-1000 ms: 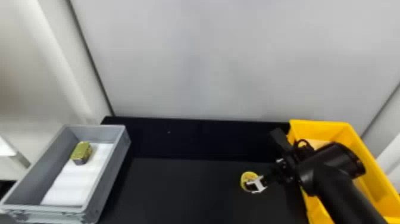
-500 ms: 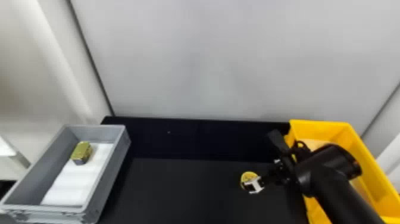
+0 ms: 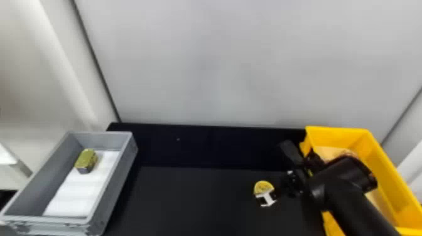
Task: Pick up the round yellow can and place it in the yellow rectangular box
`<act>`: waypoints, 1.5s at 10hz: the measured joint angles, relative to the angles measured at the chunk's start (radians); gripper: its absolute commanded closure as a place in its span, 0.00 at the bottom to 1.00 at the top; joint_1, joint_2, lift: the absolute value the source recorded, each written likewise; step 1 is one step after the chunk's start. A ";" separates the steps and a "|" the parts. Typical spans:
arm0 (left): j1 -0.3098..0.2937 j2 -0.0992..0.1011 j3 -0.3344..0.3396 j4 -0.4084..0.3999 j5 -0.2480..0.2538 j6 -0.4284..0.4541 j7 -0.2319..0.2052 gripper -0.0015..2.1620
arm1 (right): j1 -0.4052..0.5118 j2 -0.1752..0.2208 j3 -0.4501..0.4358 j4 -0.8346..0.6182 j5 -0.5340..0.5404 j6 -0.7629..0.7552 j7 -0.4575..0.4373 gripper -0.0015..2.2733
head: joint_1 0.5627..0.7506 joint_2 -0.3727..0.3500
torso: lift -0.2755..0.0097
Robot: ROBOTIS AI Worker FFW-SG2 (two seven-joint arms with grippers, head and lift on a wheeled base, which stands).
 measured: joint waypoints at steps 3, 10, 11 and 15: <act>0.001 0.000 -0.002 0.000 0.001 -0.002 0.000 0.06 | 0.000 0.004 0.003 0.012 0.000 -0.022 -0.019 0.05 | 0.53 0.59 | 0.93; 0.001 0.000 -0.004 -0.001 0.003 -0.010 0.000 0.06 | 0.001 0.016 0.003 0.038 -0.014 -0.046 -0.061 0.10 | 0.53 0.59 | 0.93; 0.001 0.000 -0.004 -0.001 0.003 -0.011 0.000 0.06 | 0.001 0.017 0.003 0.043 -0.014 -0.048 -0.065 0.20 | 0.53 0.59 | 0.93; 0.004 0.001 -0.002 -0.002 0.005 -0.011 0.000 0.06 | 0.004 0.019 0.002 0.037 -0.014 -0.046 -0.078 0.27 | 0.53 0.59 | 0.93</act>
